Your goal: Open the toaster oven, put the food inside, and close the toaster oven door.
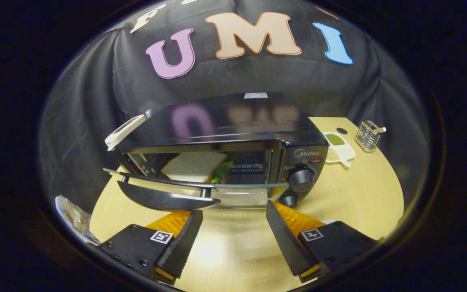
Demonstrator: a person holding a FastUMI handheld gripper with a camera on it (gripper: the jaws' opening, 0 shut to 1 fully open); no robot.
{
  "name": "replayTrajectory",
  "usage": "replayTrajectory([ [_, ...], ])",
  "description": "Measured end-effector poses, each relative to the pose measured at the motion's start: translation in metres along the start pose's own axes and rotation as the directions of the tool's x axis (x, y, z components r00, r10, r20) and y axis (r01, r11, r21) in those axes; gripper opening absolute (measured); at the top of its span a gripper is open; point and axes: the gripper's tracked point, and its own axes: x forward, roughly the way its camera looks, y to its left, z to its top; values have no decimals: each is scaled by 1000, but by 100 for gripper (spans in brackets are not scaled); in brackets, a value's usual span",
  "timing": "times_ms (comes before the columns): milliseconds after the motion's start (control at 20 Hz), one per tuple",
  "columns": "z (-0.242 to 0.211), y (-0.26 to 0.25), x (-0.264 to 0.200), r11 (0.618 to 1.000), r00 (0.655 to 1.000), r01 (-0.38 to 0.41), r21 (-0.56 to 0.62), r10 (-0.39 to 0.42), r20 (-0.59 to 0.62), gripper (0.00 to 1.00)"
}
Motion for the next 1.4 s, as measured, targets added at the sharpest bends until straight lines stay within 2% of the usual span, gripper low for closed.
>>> replayTrajectory([
  [500, 24, -1, -12, 1000, 995, -1, -25, 3, 99, 98],
  [700, 33, -12, -33, 999, 989, 8, -38, -2, 151, 98],
  [850, 61, -35, -59, 999, 973, 40, -32, -32, 229, 98],
  [950, 93, -58, -81, 997, 949, 78, -30, -65, 308, 98],
  [1050, 133, -82, -108, 993, 910, 119, -19, -102, 401, 98],
  [1400, 259, -172, -210, 973, 735, 233, 1, -177, 655, 98],
])
